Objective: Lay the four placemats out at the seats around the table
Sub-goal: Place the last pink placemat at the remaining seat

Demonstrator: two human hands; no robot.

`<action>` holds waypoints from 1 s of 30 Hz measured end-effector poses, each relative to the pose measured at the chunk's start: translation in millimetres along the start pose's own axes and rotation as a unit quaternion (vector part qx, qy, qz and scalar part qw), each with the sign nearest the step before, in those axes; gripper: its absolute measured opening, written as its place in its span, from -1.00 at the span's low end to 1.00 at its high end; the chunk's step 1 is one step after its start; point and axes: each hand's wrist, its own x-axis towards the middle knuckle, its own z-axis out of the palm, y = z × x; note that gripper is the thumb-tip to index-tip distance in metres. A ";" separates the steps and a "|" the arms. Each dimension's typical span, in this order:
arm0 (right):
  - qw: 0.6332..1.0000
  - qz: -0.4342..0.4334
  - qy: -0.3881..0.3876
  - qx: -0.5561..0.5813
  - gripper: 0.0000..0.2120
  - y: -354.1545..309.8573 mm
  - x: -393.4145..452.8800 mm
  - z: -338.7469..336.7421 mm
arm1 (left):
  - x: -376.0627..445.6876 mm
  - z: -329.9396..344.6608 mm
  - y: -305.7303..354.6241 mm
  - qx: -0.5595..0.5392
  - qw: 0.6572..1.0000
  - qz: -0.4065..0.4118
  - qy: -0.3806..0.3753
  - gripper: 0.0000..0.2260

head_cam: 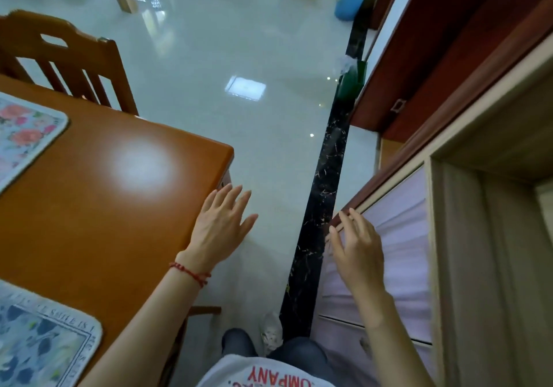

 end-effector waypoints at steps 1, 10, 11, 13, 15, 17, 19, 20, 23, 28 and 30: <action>1.000 0.003 0.004 -0.001 -0.52 3.0 3.4 -0.8 | 6.2 -0.2 2.2 -0.002 1.000 0.004 -0.002 -0.39; 1.000 0.002 0.014 -0.001 -0.53 22.2 61.0 -0.5 | 70.4 -4.2 12.8 0.010 1.000 0.010 0.010 -0.37; 1.000 -0.002 0.020 -0.002 -0.54 23.3 69.1 -1.2 | 77.8 -5.8 13.6 0.010 1.000 0.010 0.013 -0.37; 1.000 -0.009 0.029 -0.003 -0.54 24.7 85.9 -2.6 | 92.4 -9.4 13.6 0.009 1.000 0.010 0.017 -0.38; 0.999 -0.013 0.030 -0.001 -0.54 25.3 104.2 -3.8 | 107.0 -12.2 11.9 0.007 1.000 0.010 0.021 -0.39; 0.999 -0.014 0.031 0.001 -0.53 25.1 123.1 -3.9 | 122.2 -14.4 9.0 0.002 1.000 0.011 0.024 -0.39; 0.999 -0.016 0.030 0.001 -0.53 24.4 142.4 -2.4 | 139.4 -15.5 5.2 -0.001 1.000 0.006 0.023 -0.38; 0.999 -0.018 0.029 0.002 -0.53 23.8 152.6 -1.1 | 149.3 -15.7 3.1 -0.002 1.000 0.003 0.023 -0.38; 0.999 -0.026 0.029 -0.004 -0.54 23.9 185.6 5.7 | 182.2 -13.6 -4.3 -0.008 1.000 -0.005 0.019 -0.37; 0.999 -0.027 0.025 -0.024 -0.54 24.1 254.3 20.2 | 252.1 -11.4 -18.4 -0.023 0.999 -0.015 0.016 -0.36; 0.999 -0.035 0.020 -0.032 -0.54 23.2 287.8 24.2 | 282.5 -13.9 -24.4 -0.029 0.999 -0.022 0.014 -0.36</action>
